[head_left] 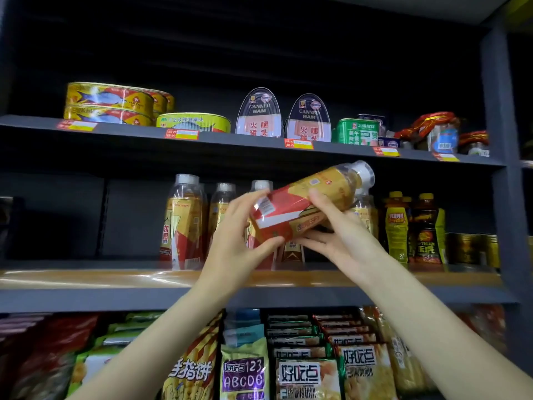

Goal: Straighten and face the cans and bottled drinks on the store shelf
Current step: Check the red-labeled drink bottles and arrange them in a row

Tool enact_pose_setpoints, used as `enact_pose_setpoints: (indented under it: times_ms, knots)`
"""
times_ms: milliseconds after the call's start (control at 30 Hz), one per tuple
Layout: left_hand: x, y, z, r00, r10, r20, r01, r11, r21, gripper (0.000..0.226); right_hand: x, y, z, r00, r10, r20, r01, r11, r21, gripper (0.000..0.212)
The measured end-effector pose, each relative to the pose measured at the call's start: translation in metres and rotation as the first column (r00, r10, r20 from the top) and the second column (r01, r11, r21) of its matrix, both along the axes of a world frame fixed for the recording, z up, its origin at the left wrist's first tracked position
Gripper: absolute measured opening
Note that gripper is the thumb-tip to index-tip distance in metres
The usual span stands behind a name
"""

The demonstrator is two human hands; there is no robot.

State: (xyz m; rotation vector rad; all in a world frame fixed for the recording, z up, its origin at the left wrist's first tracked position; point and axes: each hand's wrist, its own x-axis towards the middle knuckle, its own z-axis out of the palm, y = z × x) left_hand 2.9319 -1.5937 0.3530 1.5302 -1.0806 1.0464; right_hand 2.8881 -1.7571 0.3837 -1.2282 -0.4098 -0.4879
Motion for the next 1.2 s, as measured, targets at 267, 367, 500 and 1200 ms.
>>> enact_pose_setpoints:
  times_ms: [267,367,500,1200]
  knots:
    - [-0.002,0.001,0.001,0.586,-0.549,-0.595,0.506,0.822,-0.260,0.048,0.001,-0.018,-0.016,0.988,0.011,0.155,-0.015,0.999,0.028,0.048]
    - [0.005,0.004,-0.004,0.478,-0.554,-0.682,0.568,0.787,-0.241,0.050,-0.003,-0.025,-0.023,0.976,0.019,0.218,-0.002,0.997,-0.078,0.055]
    - [0.012,0.004,-0.009,0.434,-0.547,-0.716,0.628,0.754,-0.195,0.064,-0.002,-0.027,-0.025,0.965,0.087,0.249,-0.047,0.985,-0.164,0.064]
    - [-0.005,-0.004,0.000,0.996,-0.076,-0.049,0.080,0.993,0.084,0.080,0.009,-0.012,-0.025,0.964,0.251,-0.085,-0.173,0.839,0.516,0.053]
